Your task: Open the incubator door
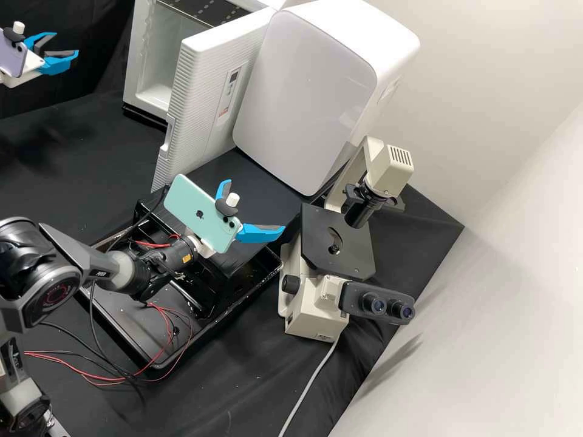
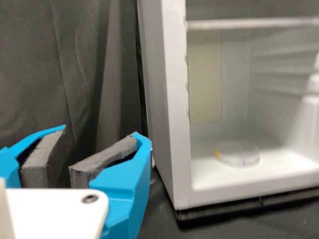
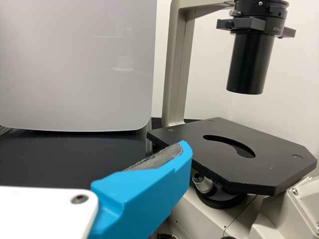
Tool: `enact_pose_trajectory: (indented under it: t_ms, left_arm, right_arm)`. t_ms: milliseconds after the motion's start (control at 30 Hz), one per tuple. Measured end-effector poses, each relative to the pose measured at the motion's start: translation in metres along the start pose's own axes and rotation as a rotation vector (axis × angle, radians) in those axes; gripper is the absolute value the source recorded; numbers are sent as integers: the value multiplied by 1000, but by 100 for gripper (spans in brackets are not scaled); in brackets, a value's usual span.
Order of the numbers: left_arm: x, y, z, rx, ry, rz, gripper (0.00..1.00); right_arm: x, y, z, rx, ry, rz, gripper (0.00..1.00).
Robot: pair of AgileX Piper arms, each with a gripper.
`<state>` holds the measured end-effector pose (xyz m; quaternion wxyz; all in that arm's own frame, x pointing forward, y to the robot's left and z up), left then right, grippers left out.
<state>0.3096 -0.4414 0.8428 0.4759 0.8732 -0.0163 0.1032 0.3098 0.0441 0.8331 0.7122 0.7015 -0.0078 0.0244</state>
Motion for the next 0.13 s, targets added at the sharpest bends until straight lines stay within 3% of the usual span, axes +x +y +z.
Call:
enact_pose_trajectory:
  t_ms: [133]
  left_arm:
    - [0,1,0,-36,-3,25,100]
  right_arm:
    - [0,0,0,0,0,0,100]
